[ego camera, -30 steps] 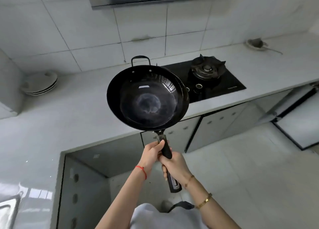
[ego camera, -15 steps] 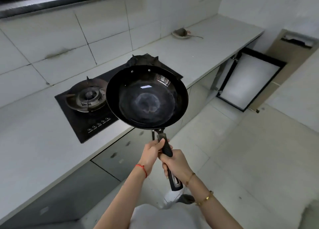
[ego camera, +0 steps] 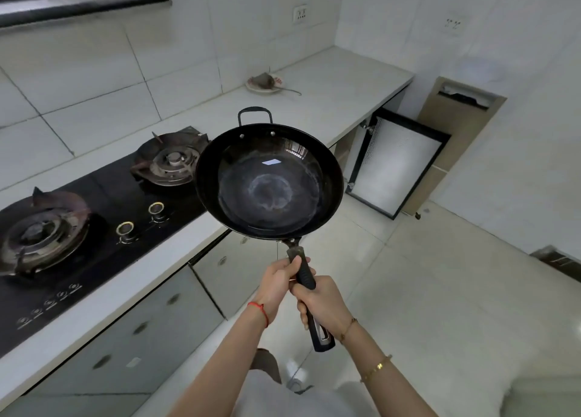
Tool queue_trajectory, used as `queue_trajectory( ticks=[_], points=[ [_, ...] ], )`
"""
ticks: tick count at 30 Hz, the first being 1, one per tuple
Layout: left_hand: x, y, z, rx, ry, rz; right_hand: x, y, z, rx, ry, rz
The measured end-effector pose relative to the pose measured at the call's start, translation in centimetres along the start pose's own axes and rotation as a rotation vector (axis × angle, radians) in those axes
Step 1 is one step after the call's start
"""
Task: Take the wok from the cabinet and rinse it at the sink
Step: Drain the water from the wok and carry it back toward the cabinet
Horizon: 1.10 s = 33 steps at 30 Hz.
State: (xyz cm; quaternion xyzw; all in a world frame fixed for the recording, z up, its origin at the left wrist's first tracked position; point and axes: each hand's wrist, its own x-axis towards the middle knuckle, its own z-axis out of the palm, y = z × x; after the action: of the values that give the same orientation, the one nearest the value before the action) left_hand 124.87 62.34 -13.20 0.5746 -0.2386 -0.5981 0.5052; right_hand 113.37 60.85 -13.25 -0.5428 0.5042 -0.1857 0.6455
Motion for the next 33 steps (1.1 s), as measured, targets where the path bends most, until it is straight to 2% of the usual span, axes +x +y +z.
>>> queue_trajectory(
  ticks=[9, 20, 27, 33],
  points=[
    [11.7, 2.8, 4.8, 0.029, -0.001, -0.029, 9.5, -2.3, -7.4, -0.016, 0.037, -0.017],
    [31.1, 10.3, 8.5, -0.02, 0.051, -0.046, 27.8, -9.5, -16.8, -0.044, -0.028, -0.038],
    [40.3, 15.8, 9.4, -0.069, 0.15, -0.034, 37.9, -14.6, -19.7, -0.058, -0.062, -0.027],
    [46.0, 18.8, 9.2, -0.117, 0.25, -0.023, 44.5, -17.7, -21.0, -0.112, -0.152, -0.025]
  ],
)
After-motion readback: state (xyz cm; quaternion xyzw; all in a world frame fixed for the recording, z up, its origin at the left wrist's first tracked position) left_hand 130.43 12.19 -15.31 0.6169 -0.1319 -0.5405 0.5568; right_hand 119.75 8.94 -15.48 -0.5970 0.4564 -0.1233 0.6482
